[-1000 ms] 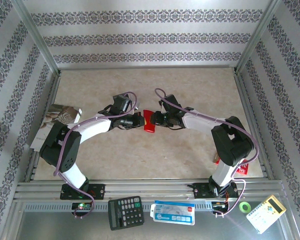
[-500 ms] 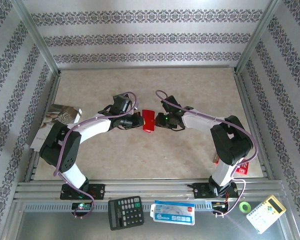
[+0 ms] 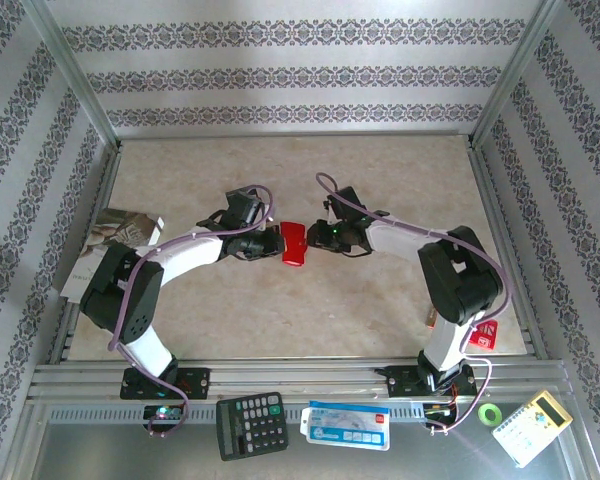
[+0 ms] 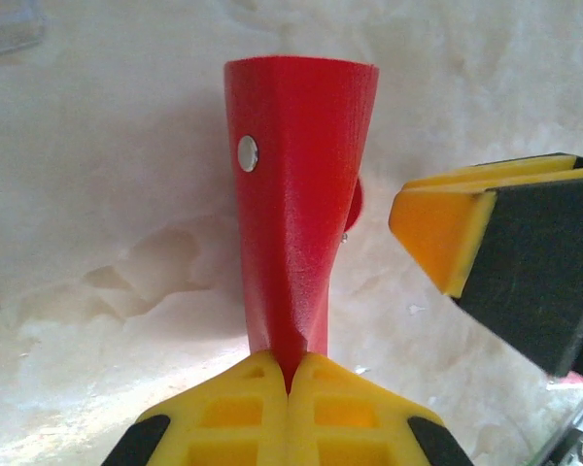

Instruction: Take the credit cards out of the card holder

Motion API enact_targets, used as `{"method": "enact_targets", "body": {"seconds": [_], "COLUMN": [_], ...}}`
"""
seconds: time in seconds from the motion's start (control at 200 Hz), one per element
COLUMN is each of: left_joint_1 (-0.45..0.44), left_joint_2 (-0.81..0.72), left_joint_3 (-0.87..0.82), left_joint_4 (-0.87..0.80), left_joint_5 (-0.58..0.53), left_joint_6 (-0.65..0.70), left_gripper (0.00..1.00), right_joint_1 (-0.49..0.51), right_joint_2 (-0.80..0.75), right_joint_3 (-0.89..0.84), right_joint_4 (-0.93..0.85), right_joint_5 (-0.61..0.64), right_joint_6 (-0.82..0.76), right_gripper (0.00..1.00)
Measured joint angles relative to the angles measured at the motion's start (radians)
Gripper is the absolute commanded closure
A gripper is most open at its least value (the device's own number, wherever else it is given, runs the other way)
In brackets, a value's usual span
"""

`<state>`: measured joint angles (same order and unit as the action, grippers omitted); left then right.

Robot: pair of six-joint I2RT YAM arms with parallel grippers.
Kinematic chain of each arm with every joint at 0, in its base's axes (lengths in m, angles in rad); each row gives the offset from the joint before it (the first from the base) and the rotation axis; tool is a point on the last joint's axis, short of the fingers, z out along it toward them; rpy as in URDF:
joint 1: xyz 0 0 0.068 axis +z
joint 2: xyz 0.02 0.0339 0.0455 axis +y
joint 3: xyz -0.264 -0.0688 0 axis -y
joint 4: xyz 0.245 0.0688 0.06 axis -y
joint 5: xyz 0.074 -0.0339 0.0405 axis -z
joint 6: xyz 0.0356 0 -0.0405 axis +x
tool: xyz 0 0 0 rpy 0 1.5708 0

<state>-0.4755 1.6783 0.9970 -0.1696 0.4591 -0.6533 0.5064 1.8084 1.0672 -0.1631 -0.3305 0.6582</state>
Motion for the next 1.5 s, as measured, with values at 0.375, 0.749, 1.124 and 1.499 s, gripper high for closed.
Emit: {"method": "enact_targets", "body": {"seconds": [0.375,0.749,1.124,1.499], "left_joint_1": [0.0,0.0,0.0,0.0], "left_joint_2": [0.026,0.028,0.028,0.02], "left_joint_3": [0.01,0.01,0.01,0.009], "left_joint_4": [-0.034,-0.037,-0.042,-0.058], "left_joint_5": [-0.035,-0.039,-0.043,-0.06], "left_joint_6": [0.0,0.0,0.0,-0.015], "left_gripper": [1.0,1.0,1.0,0.52], "right_joint_1": [0.008,0.024,0.035,0.04], "right_joint_2": [0.084,0.125,0.13,0.071], "right_joint_3": [0.069,0.112,0.126,0.119], "right_joint_4": [0.002,-0.035,-0.08,-0.134], "right_joint_5": [-0.038,0.0,0.058,0.096], "right_joint_6": [-0.011,-0.037,-0.043,-0.05], "right_gripper": [0.67,0.61,0.88,0.96]}}
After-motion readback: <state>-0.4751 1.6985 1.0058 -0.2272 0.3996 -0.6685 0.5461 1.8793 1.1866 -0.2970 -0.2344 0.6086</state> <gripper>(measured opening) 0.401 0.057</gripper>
